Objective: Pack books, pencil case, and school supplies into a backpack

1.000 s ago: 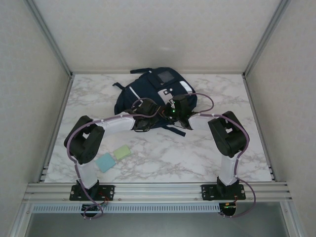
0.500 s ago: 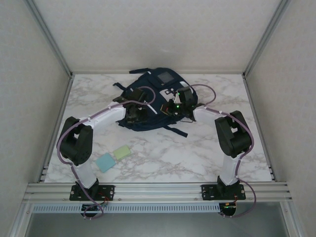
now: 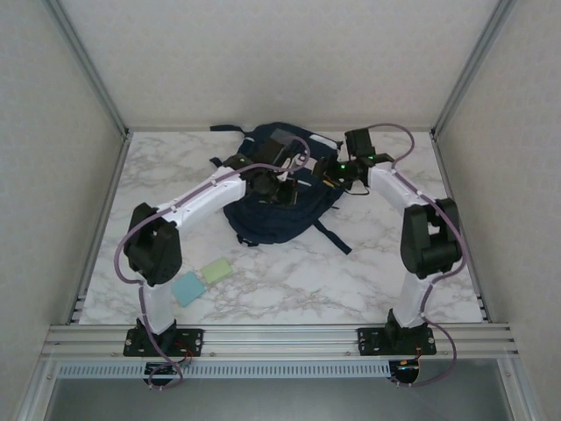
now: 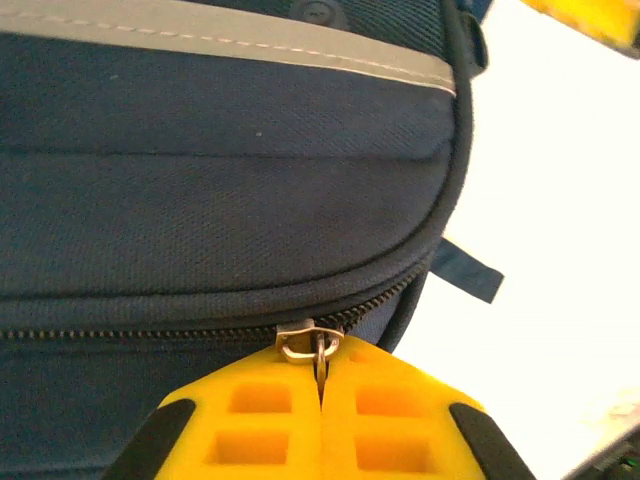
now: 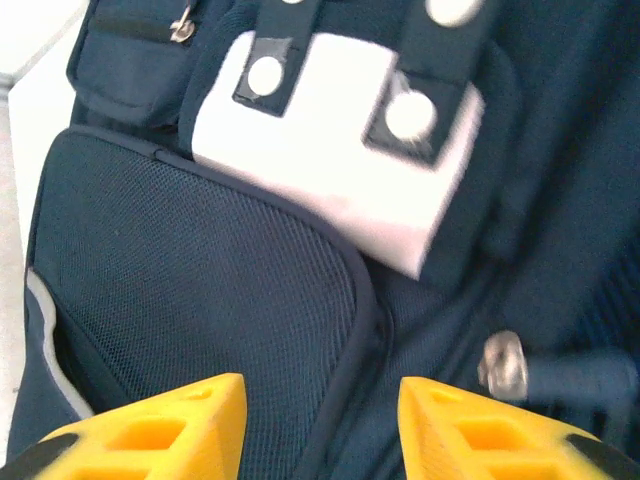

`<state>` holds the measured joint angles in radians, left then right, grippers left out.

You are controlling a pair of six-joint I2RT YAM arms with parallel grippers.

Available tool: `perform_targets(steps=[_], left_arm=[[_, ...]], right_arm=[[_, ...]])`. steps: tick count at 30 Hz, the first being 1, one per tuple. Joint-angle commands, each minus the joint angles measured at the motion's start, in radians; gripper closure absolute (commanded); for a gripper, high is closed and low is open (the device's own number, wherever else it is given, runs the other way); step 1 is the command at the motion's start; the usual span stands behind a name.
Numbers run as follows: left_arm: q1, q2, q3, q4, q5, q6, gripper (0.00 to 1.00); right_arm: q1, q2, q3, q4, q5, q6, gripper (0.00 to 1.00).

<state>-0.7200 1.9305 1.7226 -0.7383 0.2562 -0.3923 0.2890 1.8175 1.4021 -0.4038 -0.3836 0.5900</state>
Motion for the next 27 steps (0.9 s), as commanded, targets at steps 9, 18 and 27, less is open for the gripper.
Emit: perform_targets(steps=[9, 18, 27], left_arm=[[-0.081, 0.096, 0.186, -0.006, 0.189, 0.015, 1.00], [-0.104, 0.065, 0.128, -0.013, 0.164, 0.047, 1.00], [-0.104, 0.062, 0.053, -0.055, 0.134, 0.063, 1.00]], right_arm=[[-0.013, -0.367, -0.363, 0.122, -0.044, 0.269, 0.54], [0.005, -0.264, -0.441, 0.398, -0.104, 0.431, 0.55], [0.047, -0.168, -0.435, 0.508, -0.072, 0.422, 0.65]])
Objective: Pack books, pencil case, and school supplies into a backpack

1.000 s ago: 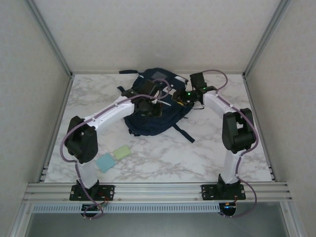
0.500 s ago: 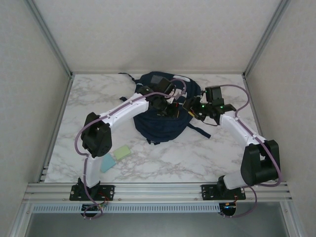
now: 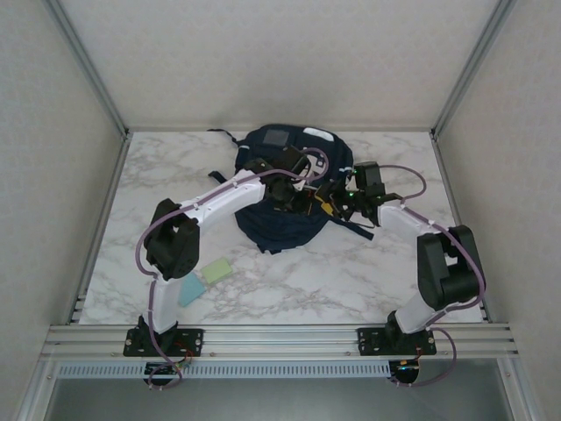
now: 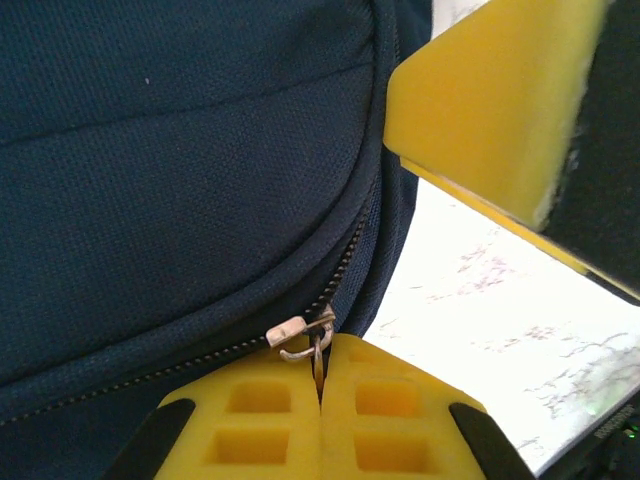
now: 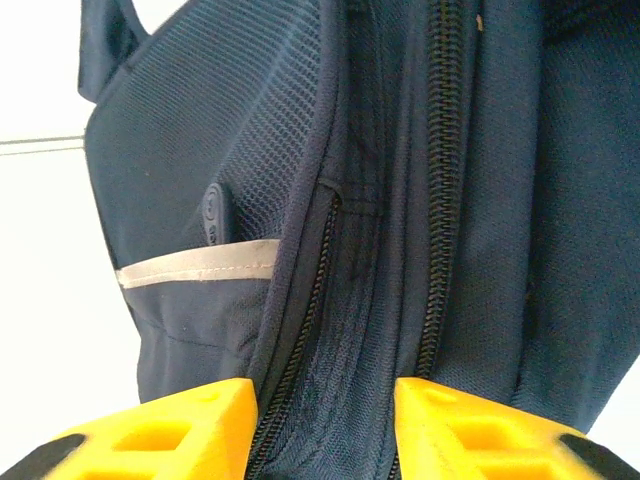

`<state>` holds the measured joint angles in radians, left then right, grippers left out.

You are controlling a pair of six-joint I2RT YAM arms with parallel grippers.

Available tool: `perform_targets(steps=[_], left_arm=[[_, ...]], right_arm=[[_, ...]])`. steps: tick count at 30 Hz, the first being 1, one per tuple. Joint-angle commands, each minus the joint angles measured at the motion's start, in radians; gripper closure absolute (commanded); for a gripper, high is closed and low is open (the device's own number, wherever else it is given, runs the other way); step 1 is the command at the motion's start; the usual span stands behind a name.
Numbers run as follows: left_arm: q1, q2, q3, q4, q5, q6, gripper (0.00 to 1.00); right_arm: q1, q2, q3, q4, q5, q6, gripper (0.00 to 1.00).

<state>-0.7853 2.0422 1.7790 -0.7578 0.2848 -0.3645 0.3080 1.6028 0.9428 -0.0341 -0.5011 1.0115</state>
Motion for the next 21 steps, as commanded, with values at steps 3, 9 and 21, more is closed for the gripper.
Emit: perform_targets(steps=[3, 9, 21], left_arm=[[-0.040, -0.044, 0.008, -0.060, 0.088, 0.049, 1.00], [-0.022, -0.030, 0.071, -0.213, -0.048, 0.133, 1.00], [0.159, -0.111, -0.035, -0.394, -0.244, 0.219, 1.00]], right_arm=[[0.051, 0.085, 0.052, 0.086, 0.070, -0.040, 0.81], [0.055, 0.106, 0.042, -0.003, 0.163, -0.112, 1.00], [0.056, 0.148, 0.056, -0.034, 0.177, -0.153, 0.95]])
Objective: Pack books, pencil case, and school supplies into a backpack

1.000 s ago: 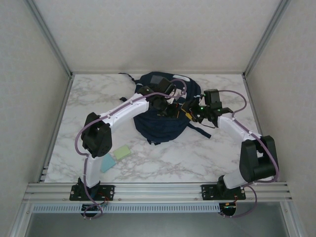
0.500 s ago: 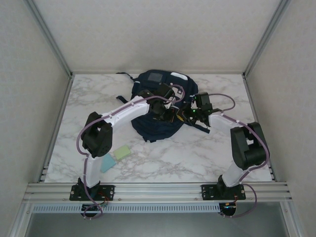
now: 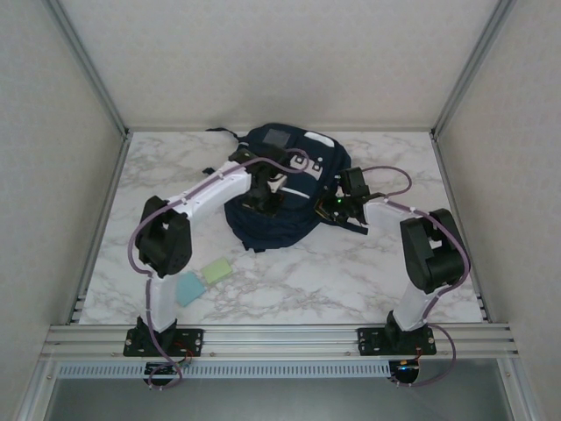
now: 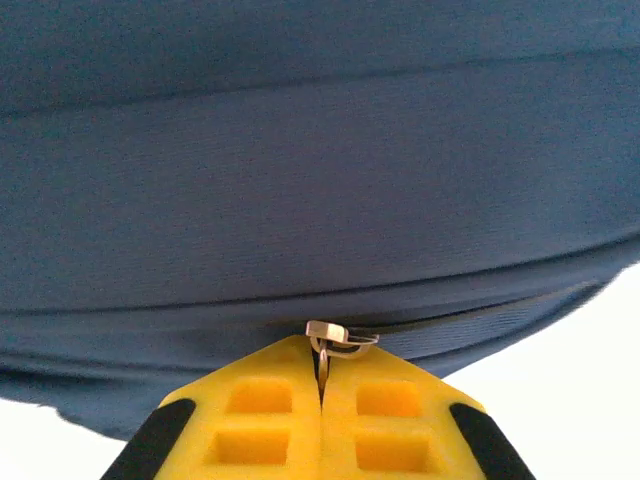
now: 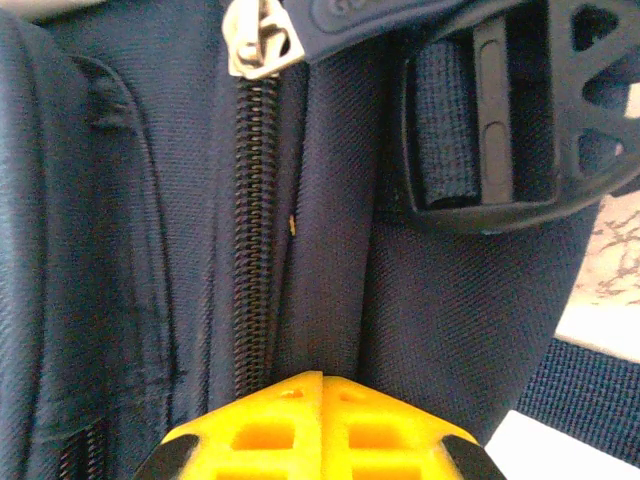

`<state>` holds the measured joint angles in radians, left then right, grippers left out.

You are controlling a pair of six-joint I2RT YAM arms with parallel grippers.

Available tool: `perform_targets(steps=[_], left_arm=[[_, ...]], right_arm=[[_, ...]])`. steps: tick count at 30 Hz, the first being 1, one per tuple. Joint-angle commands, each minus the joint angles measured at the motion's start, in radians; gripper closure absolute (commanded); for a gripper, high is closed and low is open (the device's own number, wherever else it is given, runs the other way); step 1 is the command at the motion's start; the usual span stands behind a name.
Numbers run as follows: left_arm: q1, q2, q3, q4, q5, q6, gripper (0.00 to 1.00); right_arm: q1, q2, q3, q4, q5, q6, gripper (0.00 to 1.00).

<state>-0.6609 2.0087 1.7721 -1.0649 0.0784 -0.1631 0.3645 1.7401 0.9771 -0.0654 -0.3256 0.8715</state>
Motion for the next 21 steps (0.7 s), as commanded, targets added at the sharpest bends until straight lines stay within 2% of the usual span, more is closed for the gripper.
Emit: perform_targets(steps=[1, 3, 5, 8, 9, 14, 17, 21], left_arm=[[0.034, -0.086, -0.037, -0.069, -0.019, 0.014, 1.00], [0.033, -0.092, -0.041, -0.054, -0.022, 0.019, 1.00], [0.036, -0.097, -0.047, -0.047, -0.124, 0.035, 1.00], [0.060, -0.095, -0.075, 0.001, -0.311, 0.038, 1.00], [0.070, -0.092, -0.079, 0.013, -0.312, 0.031, 1.00], [0.078, -0.097, -0.109, 0.097, -0.165, -0.012, 1.00], [0.076, -0.096, -0.109, 0.117, -0.123, -0.028, 1.00], [0.073, -0.096, -0.105, 0.115, -0.095, -0.029, 1.00]], right_arm=[[0.000, 0.002, 0.019, 0.006, -0.016, -0.007, 0.85], [0.003, -0.025, 0.012, 0.012, -0.035, 0.003, 0.74], [0.010, -0.068, -0.007, 0.030, -0.049, 0.019, 0.64], [0.025, -0.125, -0.040, 0.049, -0.062, 0.049, 0.57], [0.032, -0.140, -0.052, 0.053, -0.065, 0.062, 0.56], [0.082, -0.169, -0.126, 0.168, -0.087, 0.173, 0.52], [0.128, -0.153, -0.153, 0.262, -0.078, 0.242, 0.40], [0.170, -0.090, -0.131, 0.392, -0.083, 0.325, 0.35]])
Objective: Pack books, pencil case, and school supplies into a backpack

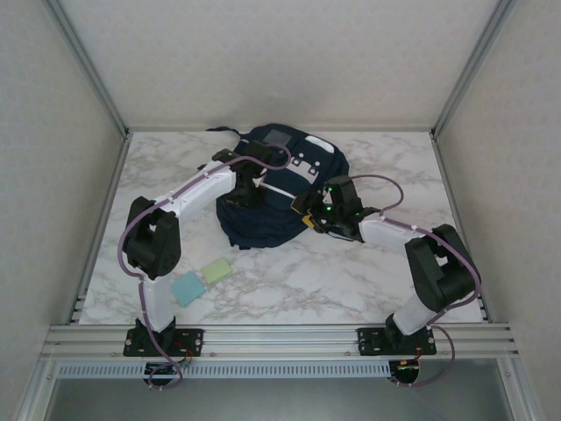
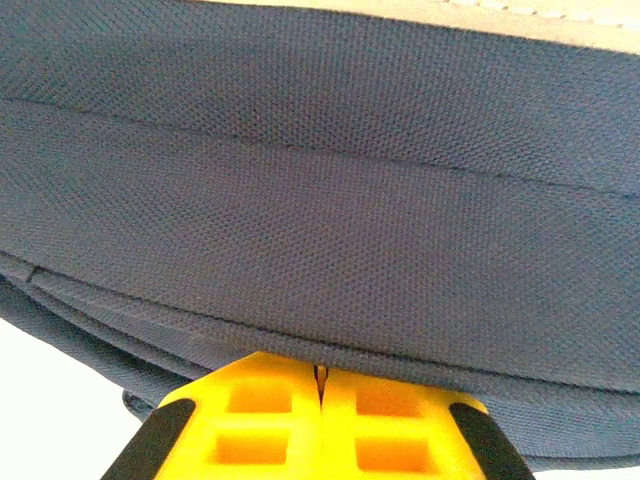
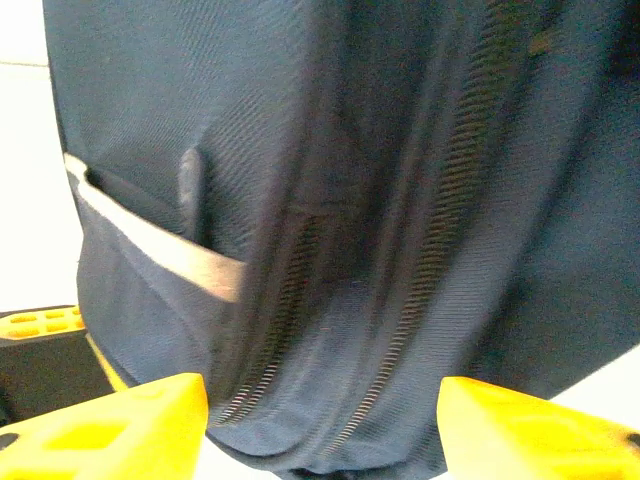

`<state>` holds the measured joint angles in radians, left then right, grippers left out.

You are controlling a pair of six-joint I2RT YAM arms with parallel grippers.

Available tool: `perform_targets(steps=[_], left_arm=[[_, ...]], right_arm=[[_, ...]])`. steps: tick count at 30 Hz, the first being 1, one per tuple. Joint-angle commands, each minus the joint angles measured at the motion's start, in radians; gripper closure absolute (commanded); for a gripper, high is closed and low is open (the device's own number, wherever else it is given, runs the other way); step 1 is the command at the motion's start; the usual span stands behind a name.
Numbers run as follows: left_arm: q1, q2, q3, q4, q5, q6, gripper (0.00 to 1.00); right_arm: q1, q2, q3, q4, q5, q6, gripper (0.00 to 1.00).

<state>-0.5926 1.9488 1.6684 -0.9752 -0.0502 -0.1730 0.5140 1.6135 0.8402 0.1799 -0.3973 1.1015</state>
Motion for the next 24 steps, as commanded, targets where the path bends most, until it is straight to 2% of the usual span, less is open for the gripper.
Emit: perform_targets(steps=[1, 5, 7, 8, 10, 12, 14, 18, 21, 24], left_arm=[[0.003, -0.040, -0.006, 0.026, 0.037, -0.019, 1.00], [-0.001, -0.062, -0.034, 0.051, 0.089, -0.034, 1.00], [-0.002, -0.072, -0.048, 0.066, 0.120, -0.043, 1.00], [-0.001, -0.077, -0.051, 0.071, 0.127, -0.046, 1.00], [-0.001, -0.088, -0.058, 0.073, 0.133, -0.049, 1.00], [0.002, -0.098, -0.063, 0.070, 0.122, -0.041, 1.00], [0.007, -0.105, -0.061, 0.051, 0.091, -0.020, 1.00], [0.011, -0.107, -0.047, -0.020, 0.027, 0.073, 1.00], [0.010, -0.109, -0.049, -0.053, 0.029, 0.113, 1.00], [0.008, -0.121, -0.059, -0.068, 0.041, 0.128, 1.00]], right_arm=[[0.025, 0.052, 0.015, 0.169, -0.004, 0.114, 0.35], [0.054, 0.119, 0.063, 0.162, 0.068, 0.123, 0.35], [0.057, 0.171, 0.079, 0.191, 0.075, 0.140, 0.43], [0.057, 0.186, 0.075, 0.216, 0.081, 0.151, 0.54], [0.052, 0.195, 0.065, 0.224, 0.098, 0.149, 0.82], [0.040, 0.180, 0.070, 0.173, 0.103, 0.102, 0.99], [0.023, 0.141, 0.081, 0.061, 0.116, -0.003, 1.00], [-0.031, 0.071, 0.158, -0.295, 0.121, -0.356, 1.00], [-0.087, 0.041, 0.202, -0.496, 0.098, -0.595, 1.00], [-0.153, 0.040, 0.262, -0.668, 0.112, -0.751, 1.00]])
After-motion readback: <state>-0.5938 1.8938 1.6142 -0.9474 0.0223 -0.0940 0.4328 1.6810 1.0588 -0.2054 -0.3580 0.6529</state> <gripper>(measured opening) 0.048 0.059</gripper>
